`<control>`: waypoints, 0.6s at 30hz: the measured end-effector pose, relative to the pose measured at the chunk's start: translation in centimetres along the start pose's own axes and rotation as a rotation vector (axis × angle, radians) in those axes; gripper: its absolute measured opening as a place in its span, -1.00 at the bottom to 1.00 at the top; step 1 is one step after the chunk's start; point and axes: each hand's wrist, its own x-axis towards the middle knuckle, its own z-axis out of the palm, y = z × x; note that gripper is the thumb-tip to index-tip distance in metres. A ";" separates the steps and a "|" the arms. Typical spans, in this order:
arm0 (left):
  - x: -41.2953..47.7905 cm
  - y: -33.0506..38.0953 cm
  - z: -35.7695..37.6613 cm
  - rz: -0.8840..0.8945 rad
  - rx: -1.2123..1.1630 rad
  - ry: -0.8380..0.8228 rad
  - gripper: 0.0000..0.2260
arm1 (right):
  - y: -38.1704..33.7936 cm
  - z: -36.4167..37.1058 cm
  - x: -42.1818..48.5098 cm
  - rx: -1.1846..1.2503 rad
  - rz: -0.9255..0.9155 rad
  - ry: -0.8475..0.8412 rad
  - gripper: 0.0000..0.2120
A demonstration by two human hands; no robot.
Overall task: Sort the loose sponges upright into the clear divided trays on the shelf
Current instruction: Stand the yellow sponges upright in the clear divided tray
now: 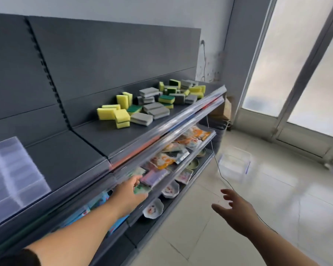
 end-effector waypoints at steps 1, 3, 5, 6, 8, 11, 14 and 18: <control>1.1 0.6 0.4 -0.002 0.006 -0.012 -0.51 | 0.2 -0.3 1.0 -0.010 0.011 -0.002 -0.40; 3.5 1.3 0.7 -0.013 0.005 -0.021 -0.51 | 0.1 -0.6 3.2 -0.018 0.014 -0.003 -0.39; 6.5 1.8 0.5 -0.014 -0.024 -0.017 -0.47 | -1.0 -0.8 6.0 -0.010 0.000 -0.008 -0.39; 8.3 1.9 0.3 -0.012 -0.041 -0.011 -0.47 | -1.8 -0.8 7.7 -0.002 -0.012 -0.009 -0.39; 11.8 2.3 -0.3 -0.004 -0.075 0.009 -0.46 | -3.6 -0.8 11.3 -0.005 -0.045 -0.010 -0.39; 17.8 3.3 -1.8 0.025 -0.138 0.070 -0.46 | -7.2 -1.0 17.3 0.007 -0.087 -0.015 -0.39; 23.4 4.6 -4.4 0.038 -0.186 0.137 -0.50 | -11.6 -1.5 23.0 0.024 -0.133 -0.039 -0.40; 28.8 5.8 -8.4 0.073 -0.113 0.438 -0.57 | -17.1 -1.5 29.5 0.042 -0.237 -0.047 -0.41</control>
